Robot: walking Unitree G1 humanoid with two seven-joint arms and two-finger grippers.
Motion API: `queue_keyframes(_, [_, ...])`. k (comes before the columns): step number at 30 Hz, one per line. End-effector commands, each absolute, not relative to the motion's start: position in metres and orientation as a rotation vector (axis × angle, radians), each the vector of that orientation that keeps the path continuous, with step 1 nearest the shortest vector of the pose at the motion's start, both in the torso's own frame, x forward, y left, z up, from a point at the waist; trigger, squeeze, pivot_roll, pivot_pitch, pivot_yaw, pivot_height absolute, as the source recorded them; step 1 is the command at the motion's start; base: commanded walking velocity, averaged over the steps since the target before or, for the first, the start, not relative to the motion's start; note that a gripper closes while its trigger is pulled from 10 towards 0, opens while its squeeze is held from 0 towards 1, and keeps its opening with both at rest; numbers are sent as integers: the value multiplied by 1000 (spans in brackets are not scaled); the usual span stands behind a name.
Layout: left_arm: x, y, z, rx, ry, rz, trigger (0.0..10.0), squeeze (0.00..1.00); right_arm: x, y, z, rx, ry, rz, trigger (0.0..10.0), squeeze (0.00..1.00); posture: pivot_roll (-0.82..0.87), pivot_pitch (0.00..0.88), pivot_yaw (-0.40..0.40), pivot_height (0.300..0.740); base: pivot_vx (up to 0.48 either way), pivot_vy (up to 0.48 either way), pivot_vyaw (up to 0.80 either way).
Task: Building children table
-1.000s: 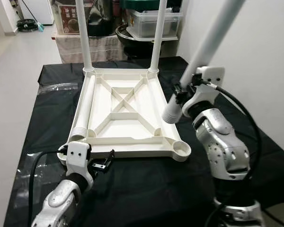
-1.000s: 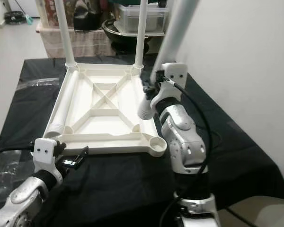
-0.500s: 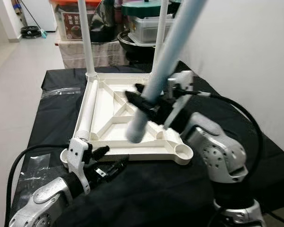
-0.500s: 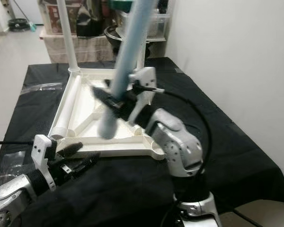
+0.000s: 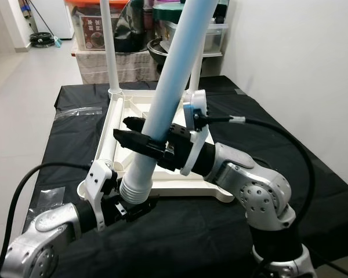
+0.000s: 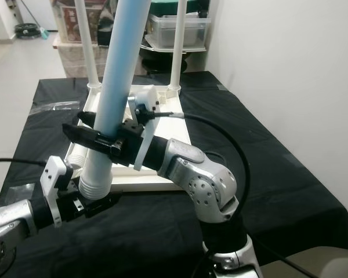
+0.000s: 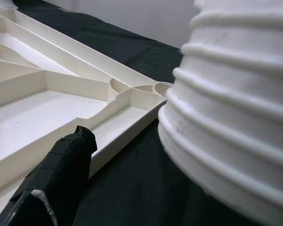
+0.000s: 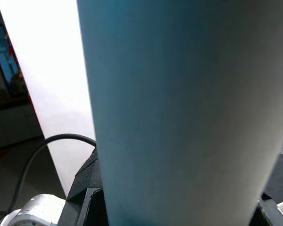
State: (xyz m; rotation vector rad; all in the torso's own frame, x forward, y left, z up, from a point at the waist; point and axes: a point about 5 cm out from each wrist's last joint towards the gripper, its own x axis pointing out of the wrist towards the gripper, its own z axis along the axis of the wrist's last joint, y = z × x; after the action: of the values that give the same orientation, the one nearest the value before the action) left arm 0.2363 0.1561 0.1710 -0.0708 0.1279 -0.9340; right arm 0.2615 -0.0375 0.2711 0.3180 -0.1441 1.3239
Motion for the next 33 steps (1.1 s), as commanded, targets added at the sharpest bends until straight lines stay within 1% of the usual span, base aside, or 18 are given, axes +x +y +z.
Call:
queue_keyframes(1, [236,151,183,-76,89,-998,10000,0,257,-30,260,316,-71,1357,10000,0,103,0,-59,740,0,0,0])
queue_keyframes(7, [230,140,185,-90,97,-1081,10000,0,258,-28,256,317,-48,1331,10000,0,100,0,-56,740,0,0,0])
queue_keyframes(11, [223,127,188,-117,106,-1167,10000,0,261,-28,252,289,-36,1304,10000,0,101,0,-59,740,0,0,0])
queue_keyframes(14, [219,123,185,-103,130,-1198,10000,0,262,-28,250,287,-27,1302,10000,0,101,0,-59,740,0,0,0])
queue_keyframes(21, [221,128,181,-74,147,-1183,10000,0,259,-30,251,298,-22,1322,10000,0,99,0,-56,740,0,0,0])
queue_keyframes(29, [214,132,173,-19,216,-1218,10000,0,261,-34,256,334,-11,1347,10000,0,96,0,-53,740,0,0,0])
queue_keyframes(33, [215,135,174,-12,216,-1213,10000,0,261,-36,258,344,-5,1359,10000,0,95,0,-55,740,0,0,0])
